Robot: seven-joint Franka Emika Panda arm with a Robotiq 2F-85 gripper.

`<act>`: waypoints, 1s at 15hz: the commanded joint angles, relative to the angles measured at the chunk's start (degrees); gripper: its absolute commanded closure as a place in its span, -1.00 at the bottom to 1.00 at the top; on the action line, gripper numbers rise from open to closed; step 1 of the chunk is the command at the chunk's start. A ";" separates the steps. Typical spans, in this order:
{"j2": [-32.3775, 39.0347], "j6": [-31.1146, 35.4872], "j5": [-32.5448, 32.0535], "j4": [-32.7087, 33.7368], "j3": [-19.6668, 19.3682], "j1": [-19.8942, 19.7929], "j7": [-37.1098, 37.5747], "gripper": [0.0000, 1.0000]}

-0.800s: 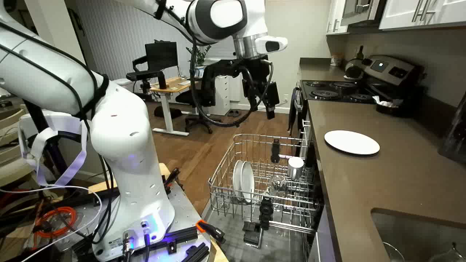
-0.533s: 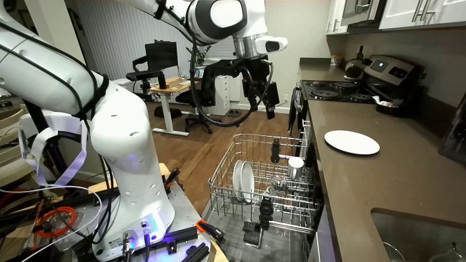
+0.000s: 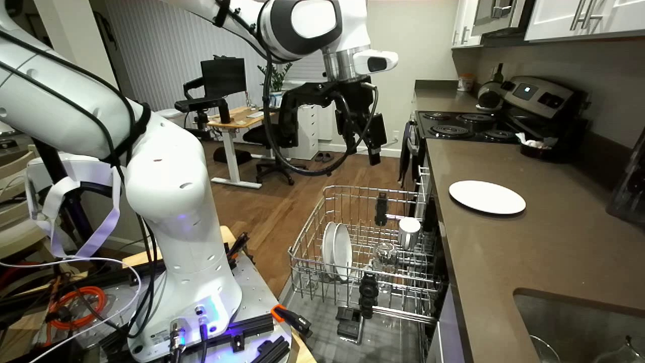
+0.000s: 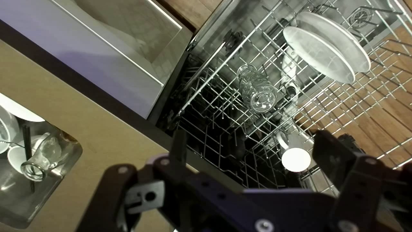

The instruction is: Put the plate in the dishwasher

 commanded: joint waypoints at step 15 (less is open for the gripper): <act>31.38 13.66 -20.77 23.63 13.41 -0.84 12.79 -1.00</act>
